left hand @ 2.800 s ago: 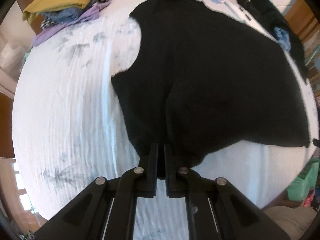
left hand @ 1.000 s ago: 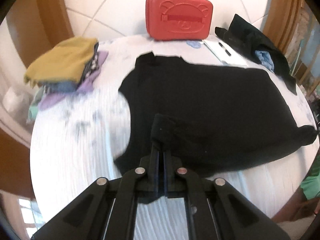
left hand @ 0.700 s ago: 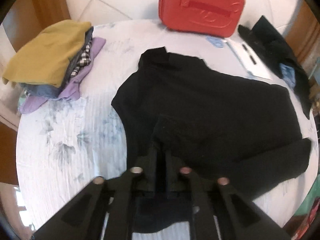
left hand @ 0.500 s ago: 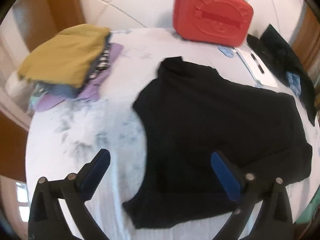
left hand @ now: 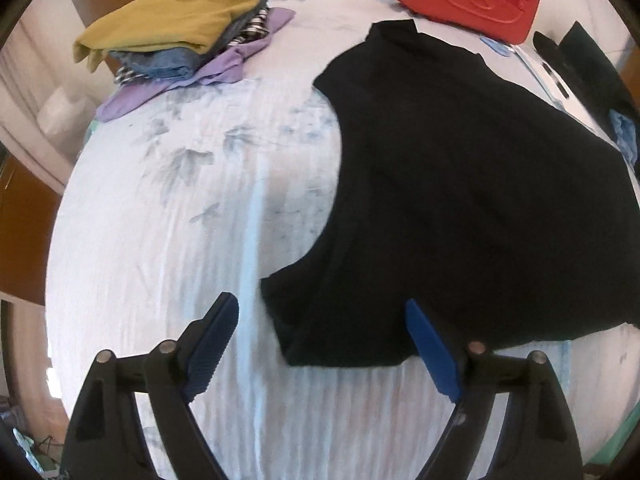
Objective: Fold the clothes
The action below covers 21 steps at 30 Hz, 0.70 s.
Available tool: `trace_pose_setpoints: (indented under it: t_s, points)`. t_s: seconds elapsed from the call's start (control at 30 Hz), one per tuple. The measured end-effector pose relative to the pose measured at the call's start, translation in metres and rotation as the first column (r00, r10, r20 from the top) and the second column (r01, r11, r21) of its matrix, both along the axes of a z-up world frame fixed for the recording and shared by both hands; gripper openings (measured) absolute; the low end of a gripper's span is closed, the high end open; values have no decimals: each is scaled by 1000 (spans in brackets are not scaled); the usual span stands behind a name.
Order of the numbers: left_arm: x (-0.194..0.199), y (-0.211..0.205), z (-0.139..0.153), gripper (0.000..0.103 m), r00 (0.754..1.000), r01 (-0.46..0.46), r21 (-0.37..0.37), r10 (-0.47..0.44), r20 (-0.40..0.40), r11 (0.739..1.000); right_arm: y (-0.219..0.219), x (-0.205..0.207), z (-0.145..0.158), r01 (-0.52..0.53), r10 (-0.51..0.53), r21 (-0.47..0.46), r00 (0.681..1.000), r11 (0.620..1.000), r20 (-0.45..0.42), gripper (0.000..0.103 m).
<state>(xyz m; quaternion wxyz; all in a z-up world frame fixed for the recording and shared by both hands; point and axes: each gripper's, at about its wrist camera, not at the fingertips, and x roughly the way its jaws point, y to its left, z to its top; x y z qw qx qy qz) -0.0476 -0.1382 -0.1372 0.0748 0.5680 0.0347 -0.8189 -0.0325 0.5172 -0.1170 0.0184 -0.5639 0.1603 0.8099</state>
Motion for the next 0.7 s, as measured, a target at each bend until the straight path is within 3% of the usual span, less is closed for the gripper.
trace_pose_setpoints:
  t_s: [0.27, 0.53, 0.6, 0.63, 0.67, 0.7]
  points:
    - [-4, 5, -18, 86, 999, 48, 2, -48, 2, 999, -25, 3, -29, -7, 6, 5, 997, 1000, 74, 74]
    - [-1, 8, -20, 86, 998, 62, 4, -62, -24, 998, -43, -1, -35, -16, 14, 61, 999, 998, 37, 75]
    - [1, 12, -17, 72, 996, 84, 3, -84, -34, 996, -47, 0, -34, -21, 19, 80, 999, 997, 26, 73]
    - [2, 15, -16, 65, 994, 98, 1, -98, -39, 995, -50, 0, -33, -27, 25, 90, 999, 996, 20, 65]
    - [4, 22, -13, 49, 991, 126, -5, -126, -43, 992, -52, 0, -32, -33, 32, 100, 999, 994, 15, 45]
    - [3, 24, -13, 33, 990, 133, 9, -132, -39, 991, -54, 0, -31, -40, 39, 112, 999, 993, 12, 33]
